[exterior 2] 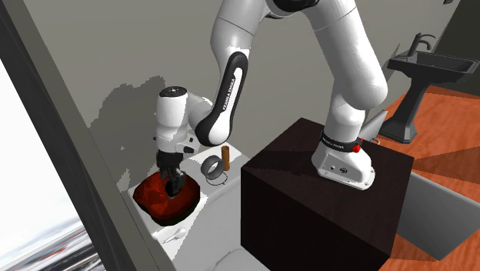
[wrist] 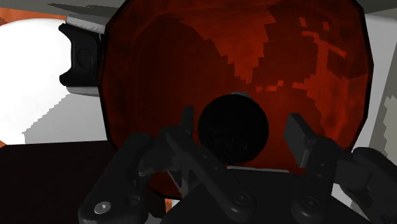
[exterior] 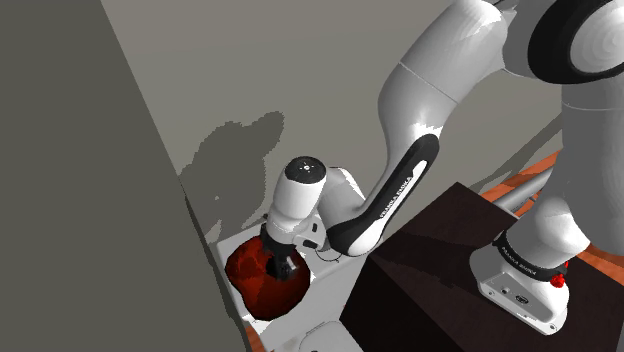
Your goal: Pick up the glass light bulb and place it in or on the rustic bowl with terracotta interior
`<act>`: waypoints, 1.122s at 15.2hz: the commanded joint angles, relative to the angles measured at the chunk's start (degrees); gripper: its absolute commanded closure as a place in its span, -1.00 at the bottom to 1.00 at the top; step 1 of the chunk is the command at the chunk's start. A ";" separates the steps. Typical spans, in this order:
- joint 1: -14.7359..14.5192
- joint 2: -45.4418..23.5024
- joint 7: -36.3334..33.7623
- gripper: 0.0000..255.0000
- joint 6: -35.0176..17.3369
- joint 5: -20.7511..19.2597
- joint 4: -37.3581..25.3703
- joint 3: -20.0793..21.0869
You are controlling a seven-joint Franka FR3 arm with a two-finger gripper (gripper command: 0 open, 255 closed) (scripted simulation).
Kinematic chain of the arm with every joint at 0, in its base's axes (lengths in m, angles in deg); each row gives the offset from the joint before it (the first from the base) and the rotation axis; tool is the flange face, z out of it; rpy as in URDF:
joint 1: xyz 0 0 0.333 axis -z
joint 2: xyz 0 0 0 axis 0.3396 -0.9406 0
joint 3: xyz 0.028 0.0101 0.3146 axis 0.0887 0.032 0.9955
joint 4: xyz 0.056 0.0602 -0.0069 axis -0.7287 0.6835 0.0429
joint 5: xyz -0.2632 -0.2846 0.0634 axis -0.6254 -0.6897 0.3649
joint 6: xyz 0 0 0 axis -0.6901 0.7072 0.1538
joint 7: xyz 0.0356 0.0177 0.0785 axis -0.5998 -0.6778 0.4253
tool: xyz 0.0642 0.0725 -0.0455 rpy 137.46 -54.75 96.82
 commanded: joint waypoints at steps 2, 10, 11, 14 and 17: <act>0.00 0.00 0.00 -1.00 0.00 0.00 0.00 0.00; 5.45 7.44 3.51 -1.00 3.83 4.46 4.03 6.01; 5.43 7.44 3.52 -1.00 3.82 4.47 4.04 6.00; 5.43 7.44 3.53 -1.00 3.82 4.47 4.04 5.99; 5.43 7.44 3.53 -1.00 3.82 4.47 4.04 6.00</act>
